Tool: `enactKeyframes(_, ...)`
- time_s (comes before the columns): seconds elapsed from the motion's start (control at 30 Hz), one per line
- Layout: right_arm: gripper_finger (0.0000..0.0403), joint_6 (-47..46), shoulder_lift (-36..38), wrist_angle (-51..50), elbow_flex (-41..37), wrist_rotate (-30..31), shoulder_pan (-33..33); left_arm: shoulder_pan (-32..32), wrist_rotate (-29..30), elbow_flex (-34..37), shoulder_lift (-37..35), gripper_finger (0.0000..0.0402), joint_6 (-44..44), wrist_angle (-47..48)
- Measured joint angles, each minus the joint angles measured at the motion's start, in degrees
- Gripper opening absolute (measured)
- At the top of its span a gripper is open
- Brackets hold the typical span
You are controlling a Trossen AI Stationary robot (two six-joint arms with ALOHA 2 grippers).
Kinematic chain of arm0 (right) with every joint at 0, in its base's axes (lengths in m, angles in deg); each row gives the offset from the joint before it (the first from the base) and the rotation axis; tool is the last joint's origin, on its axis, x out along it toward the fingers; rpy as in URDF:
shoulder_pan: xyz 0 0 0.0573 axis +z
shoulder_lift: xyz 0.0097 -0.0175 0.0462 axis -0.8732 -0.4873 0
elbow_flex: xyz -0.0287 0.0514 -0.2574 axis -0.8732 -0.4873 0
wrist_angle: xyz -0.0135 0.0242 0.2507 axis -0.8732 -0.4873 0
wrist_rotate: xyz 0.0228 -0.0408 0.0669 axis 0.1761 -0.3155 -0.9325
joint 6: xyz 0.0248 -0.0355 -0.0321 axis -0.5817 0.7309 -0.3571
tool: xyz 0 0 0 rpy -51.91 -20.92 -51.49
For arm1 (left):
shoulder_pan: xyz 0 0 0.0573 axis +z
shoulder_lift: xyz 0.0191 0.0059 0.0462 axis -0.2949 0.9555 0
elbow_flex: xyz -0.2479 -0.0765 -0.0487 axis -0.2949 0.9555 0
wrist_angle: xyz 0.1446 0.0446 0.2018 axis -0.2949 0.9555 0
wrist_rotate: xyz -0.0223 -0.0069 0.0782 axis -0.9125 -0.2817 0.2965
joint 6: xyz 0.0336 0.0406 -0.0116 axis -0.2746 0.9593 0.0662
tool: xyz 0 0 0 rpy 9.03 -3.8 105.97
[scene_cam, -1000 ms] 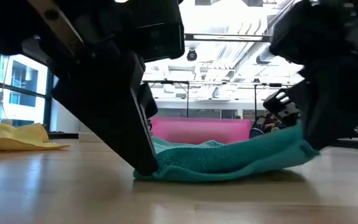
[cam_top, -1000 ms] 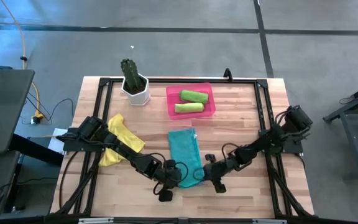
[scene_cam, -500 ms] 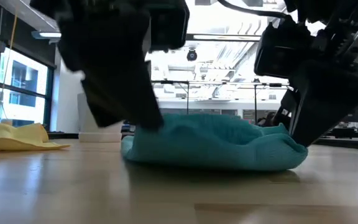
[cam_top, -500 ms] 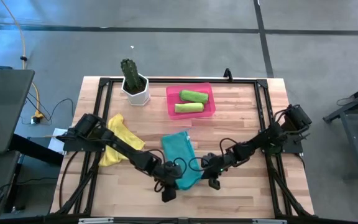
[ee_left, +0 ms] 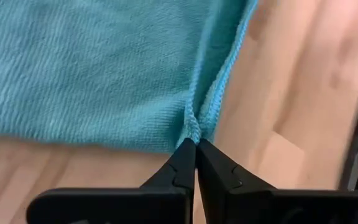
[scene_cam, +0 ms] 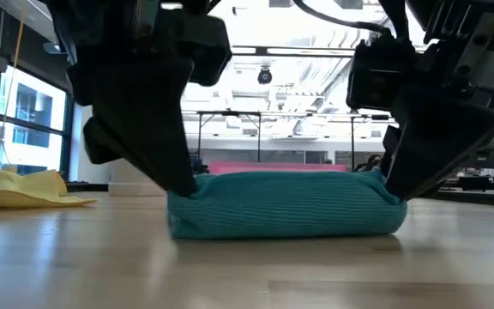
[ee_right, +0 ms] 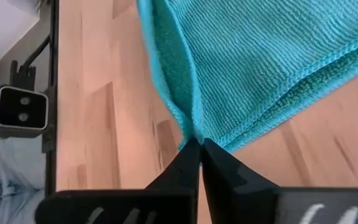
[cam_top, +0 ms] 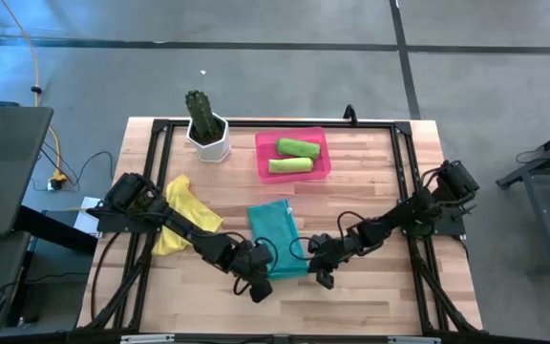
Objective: Roll microfiber towels into tight, uniform cylinder then place into a basket
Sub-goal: Roll the blue microfiber cloth
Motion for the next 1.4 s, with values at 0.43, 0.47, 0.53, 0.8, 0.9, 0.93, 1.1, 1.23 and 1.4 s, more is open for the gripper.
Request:
enactKeyframes(0.43,0.0034,11.9,0.0,-0.2,0.0,3.4,-0.1,-0.3,1.4,0.0,1.4,0.0000,-3.0,1.9)
enactKeyframes(0.47,0.0043,13.0,0.0,-0.2,0.0,3.4,-0.2,-0.3,1.1,0.0,1.6,0.0000,-3.1,1.8)
enactKeyframes(0.53,0.0062,14.9,0.0,-0.2,0.0,3.1,-0.7,-0.3,0.8,0.0,2.0,0.0000,-3.2,1.6)
enactKeyframes(0.8,0.0097,29.6,3.5,0.9,0.0,1.1,-1.2,-0.1,1.8,0.0,2.1,0.0000,-3.1,1.6)
enactKeyframes(0.9,0.0095,38.5,6.5,1.2,0.0,3.0,0.5,-0.1,1.8,0.0,2.1,0.0000,-3.1,1.6)
enactKeyframes(0.93,0.0094,41.9,7.5,1.5,0.0,3.6,1.2,-0.1,1.9,0.0,2.1,0.0000,-3.1,1.6)
enactKeyframes(1.1,0.0094,54.4,7.2,3.5,0.1,5.6,4.5,0.0,2.0,0.0,2.1,0.0000,-2.7,1.6)
enactKeyframes(1.23,0.0093,55.1,3.1,3.9,0.1,10.7,4.9,0.1,2.0,0.0,2.1,0.0000,-2.5,1.6)
enactKeyframes(1.4,0.0093,51.2,-0.2,6.9,0.1,10.8,3.7,0.1,1.9,0.0,2.1,0.0000,-2.5,1.6)
